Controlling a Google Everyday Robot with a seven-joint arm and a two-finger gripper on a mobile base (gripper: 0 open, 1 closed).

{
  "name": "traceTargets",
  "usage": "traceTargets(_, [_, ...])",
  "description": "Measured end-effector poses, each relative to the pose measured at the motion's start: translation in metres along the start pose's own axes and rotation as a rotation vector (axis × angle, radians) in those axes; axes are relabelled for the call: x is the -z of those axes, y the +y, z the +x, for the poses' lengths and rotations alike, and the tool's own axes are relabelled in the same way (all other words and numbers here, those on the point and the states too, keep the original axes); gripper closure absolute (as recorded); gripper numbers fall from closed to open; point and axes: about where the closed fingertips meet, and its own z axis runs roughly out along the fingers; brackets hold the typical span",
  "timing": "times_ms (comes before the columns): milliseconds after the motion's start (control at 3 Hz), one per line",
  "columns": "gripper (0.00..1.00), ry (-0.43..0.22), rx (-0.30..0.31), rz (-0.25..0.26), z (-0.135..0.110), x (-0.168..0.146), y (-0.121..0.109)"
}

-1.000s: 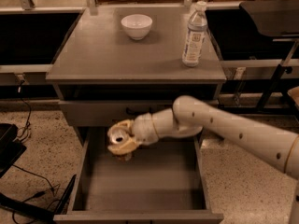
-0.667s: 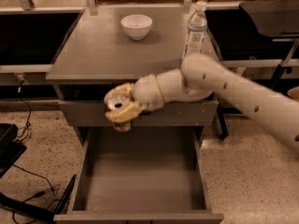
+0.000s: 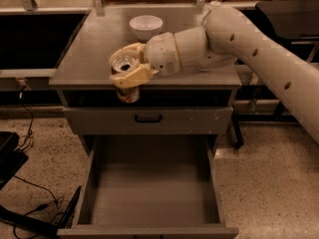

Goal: Pick orange can from middle drawer and place on counter

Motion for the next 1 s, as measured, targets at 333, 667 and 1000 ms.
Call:
traceTargets(333, [1.0,0.0,0.0,-0.001,0.0,0.0,0.0])
traceTargets(667, [1.0,-0.015,0.026,0.012,0.001,-0.008,-0.006])
traceTargets(1000, [1.0,-0.021,0.016,0.102,-0.004,-0.02,-0.04])
